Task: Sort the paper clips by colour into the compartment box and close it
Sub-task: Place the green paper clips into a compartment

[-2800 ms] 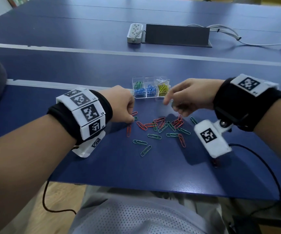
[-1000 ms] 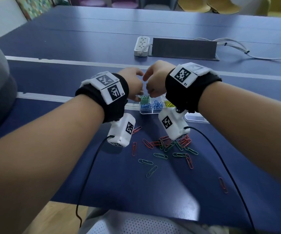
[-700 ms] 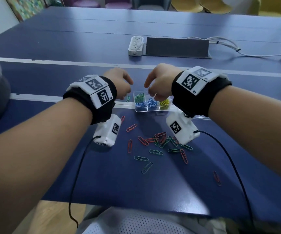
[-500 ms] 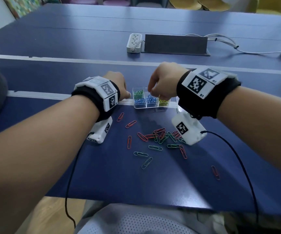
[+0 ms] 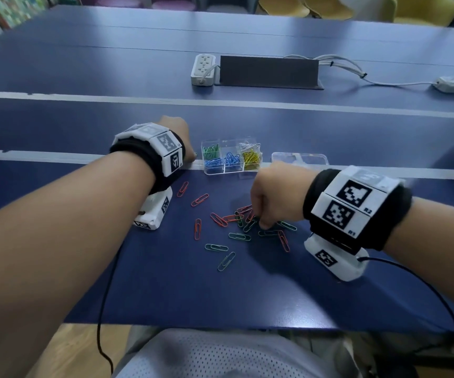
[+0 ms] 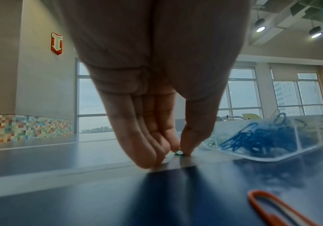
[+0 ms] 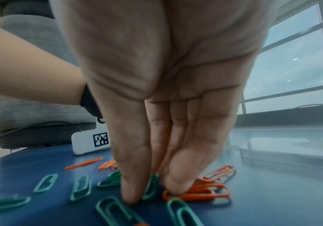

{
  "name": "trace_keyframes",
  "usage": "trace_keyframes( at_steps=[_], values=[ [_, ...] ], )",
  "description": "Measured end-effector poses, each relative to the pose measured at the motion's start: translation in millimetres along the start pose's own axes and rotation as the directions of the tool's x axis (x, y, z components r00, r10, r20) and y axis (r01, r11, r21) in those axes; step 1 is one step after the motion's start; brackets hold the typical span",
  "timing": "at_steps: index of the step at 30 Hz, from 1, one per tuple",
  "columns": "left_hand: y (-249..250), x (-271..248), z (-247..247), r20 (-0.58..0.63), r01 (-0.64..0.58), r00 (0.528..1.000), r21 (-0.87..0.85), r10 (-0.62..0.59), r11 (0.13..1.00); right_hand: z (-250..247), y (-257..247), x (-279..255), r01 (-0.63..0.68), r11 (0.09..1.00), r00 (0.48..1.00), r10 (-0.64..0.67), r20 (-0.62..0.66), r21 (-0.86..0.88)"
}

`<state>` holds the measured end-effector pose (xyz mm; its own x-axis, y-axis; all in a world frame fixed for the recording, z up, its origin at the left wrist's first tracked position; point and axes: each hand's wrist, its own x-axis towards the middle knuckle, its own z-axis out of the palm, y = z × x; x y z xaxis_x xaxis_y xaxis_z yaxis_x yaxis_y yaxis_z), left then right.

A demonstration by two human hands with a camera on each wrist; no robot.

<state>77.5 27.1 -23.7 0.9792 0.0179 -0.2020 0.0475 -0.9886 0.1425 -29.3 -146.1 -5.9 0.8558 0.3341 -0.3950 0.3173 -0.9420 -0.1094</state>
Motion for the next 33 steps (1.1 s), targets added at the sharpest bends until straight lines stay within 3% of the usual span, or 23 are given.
trace_keyframes(
  at_steps=[3, 9, 16, 19, 23, 27, 29, 33],
  values=[
    [-3.4, -5.6, -0.8, 0.011, 0.030, 1.000, -0.073, -0.029, 0.997, 1.5, -2.3, -1.3, 0.008, 1.000, 1.000, -0.009, -0.021, -0.025],
    [6.7, -13.1, -8.8, -0.042, 0.021, 0.998, -0.403, -0.041, 0.915, -2.4, -1.2, -4.0, -0.041, 0.999, 0.998, 0.043, -0.053, 0.031],
    [22.7, -13.3, -5.4, -0.055, -0.036, 0.998, -0.334, 0.018, 0.942, -11.2, 11.3, -18.0, -0.119, 0.983, 0.990, 0.128, -0.053, 0.140],
    [25.7, -20.7, -8.6, -0.098, -0.117, 0.991, -0.261, 0.094, 0.958, -8.4, 16.4, -24.0, -0.127, 0.981, 0.991, 0.132, -0.024, 0.148],
    [35.9, -54.0, -10.4, -0.110, -0.358, 0.932, -0.151, 0.345, 0.921, 0.0, 19.1, -31.8, -0.110, 0.989, 0.993, 0.113, -0.019, 0.097],
    [39.6, -89.2, 0.9, 0.122, -0.584, 0.799, -0.074, 0.589, 0.808, 7.6, 18.3, -33.0, -0.082, 0.996, 0.997, 0.082, 0.001, 0.046],
    [40.9, -95.8, 7.7, 0.197, -0.639, 0.751, -0.024, 0.630, 0.769, 10.0, 17.6, -30.1, -0.064, 0.998, 0.998, 0.065, -0.015, 0.025],
    [41.8, -97.3, 15.3, 0.217, -0.664, 0.735, 0.039, 0.643, 0.746, 13.9, 16.0, -29.6, -0.017, 1.000, 0.998, 0.017, -0.060, -0.013]
  ],
)
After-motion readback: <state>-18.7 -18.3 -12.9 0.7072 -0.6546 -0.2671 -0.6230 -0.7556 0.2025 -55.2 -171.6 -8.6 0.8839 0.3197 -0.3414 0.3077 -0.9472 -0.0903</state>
